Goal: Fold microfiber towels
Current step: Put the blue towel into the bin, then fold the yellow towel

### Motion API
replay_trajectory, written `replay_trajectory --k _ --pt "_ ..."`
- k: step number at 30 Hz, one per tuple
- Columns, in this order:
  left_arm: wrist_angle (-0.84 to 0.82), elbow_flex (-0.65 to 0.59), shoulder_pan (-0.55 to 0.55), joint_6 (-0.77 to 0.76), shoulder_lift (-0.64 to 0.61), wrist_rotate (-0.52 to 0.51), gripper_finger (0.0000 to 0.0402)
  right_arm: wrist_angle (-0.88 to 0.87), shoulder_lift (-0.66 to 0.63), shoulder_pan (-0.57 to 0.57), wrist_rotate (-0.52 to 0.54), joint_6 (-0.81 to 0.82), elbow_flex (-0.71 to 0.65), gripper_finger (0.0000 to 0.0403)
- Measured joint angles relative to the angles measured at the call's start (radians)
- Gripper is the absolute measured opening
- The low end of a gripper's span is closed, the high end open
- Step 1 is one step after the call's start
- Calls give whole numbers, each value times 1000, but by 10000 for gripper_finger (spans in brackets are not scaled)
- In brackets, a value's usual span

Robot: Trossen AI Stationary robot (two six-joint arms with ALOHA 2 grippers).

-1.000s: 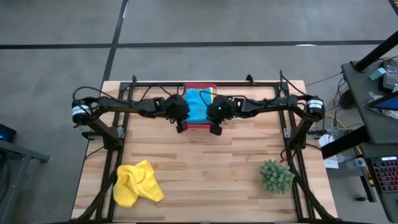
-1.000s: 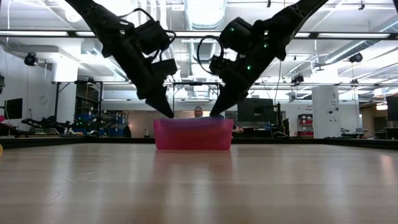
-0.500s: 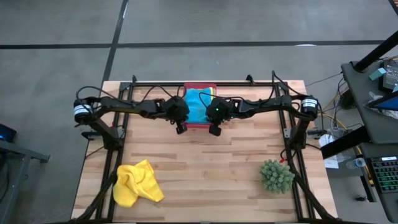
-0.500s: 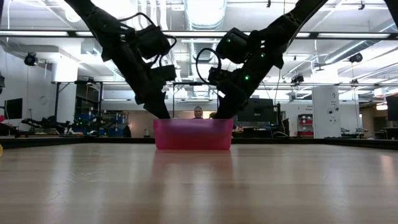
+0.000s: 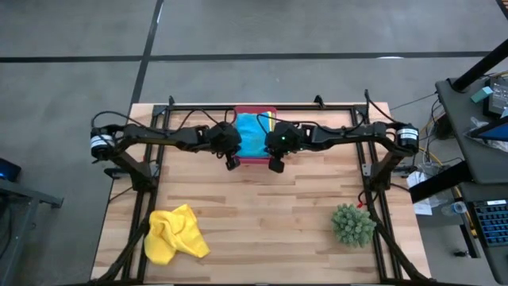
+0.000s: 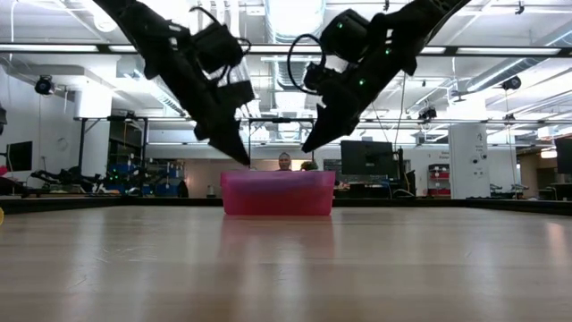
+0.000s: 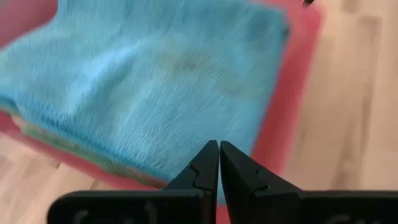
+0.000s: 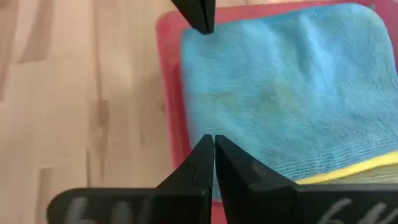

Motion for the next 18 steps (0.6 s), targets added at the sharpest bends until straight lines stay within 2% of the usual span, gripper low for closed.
replay_trajectory --k 11,18 --pt "17 3 -162 -45 -125 2 1 80 -28 95 20 -11 -69 8" --pt "-163 -5 -292 -317 -166 9 1 245 -30 162 19 -88 -122 8"
